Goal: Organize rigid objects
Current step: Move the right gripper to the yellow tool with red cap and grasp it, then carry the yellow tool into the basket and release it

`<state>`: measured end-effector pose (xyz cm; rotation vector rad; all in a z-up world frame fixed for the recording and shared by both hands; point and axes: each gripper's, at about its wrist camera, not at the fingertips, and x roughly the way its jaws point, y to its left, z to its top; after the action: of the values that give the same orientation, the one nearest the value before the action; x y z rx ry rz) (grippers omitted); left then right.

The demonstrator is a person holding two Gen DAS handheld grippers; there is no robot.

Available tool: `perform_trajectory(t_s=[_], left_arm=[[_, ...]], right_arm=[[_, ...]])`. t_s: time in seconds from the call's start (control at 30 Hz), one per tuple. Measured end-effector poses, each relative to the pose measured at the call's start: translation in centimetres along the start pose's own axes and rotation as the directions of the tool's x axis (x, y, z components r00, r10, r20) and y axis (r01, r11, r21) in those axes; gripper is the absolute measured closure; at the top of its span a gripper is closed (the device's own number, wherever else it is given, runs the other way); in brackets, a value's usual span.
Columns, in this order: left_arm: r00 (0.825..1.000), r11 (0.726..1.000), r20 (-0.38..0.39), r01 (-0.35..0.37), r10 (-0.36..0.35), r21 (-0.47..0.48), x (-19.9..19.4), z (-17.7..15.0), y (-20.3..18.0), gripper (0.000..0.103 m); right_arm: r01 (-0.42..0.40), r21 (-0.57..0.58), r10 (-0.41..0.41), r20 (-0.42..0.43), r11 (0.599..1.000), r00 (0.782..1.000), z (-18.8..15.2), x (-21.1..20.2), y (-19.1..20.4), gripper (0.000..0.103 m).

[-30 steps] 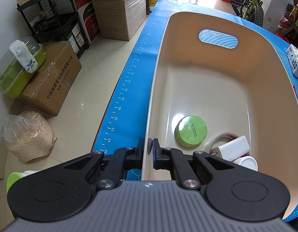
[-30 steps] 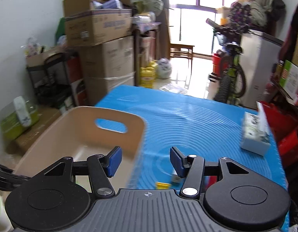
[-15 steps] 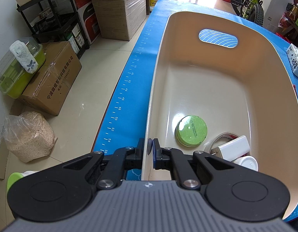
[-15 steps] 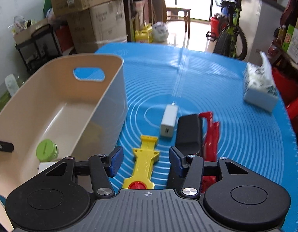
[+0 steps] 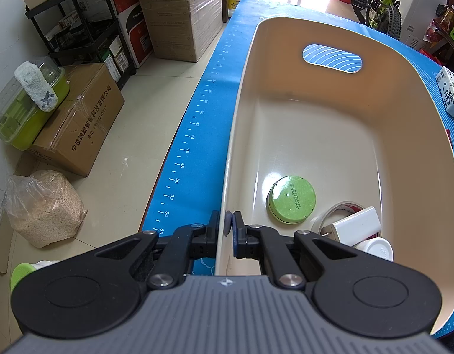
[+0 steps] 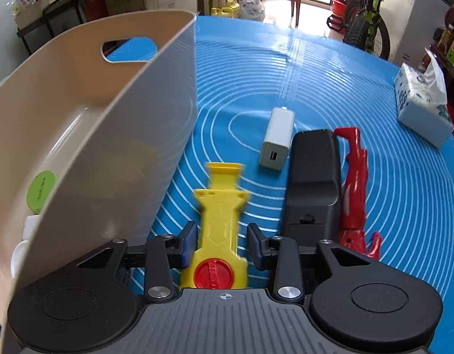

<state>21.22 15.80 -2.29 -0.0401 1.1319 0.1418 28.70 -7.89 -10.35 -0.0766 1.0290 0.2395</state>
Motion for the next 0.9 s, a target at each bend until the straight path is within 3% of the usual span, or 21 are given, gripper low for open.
perform_trajectory(t_s=[0.1,0.47,0.77,0.9], left_arm=[[1.000,1.000,0.000,0.000,0.000,0.000,0.0,0.0,0.0,0.094],[1.000,1.000,0.000,0.000,0.000,0.000,0.0,0.0,0.0,0.094],[1.000,1.000,0.000,0.000,0.000,0.001,0.0,0.0,0.0,0.094],[1.000,1.000,0.000,0.000,0.000,0.000,0.0,0.0,0.0,0.094]], right_arm=[[0.004,-0.003,-0.003,0.012,1.000,1.000,-0.1,0.1,0.4,0.067],[0.031,0.058,-0.038,0.130,0.998,0.991,-0.2,-3.9,-0.6,0.067],[0.026,0.111,-0.059,0.301,0.994,0.952,1.7,-9.8,-0.7,0.067],[-0.019,0.080,-0.011,0.362,0.997,0.932,3.0,-12.4,0.6,0.067]])
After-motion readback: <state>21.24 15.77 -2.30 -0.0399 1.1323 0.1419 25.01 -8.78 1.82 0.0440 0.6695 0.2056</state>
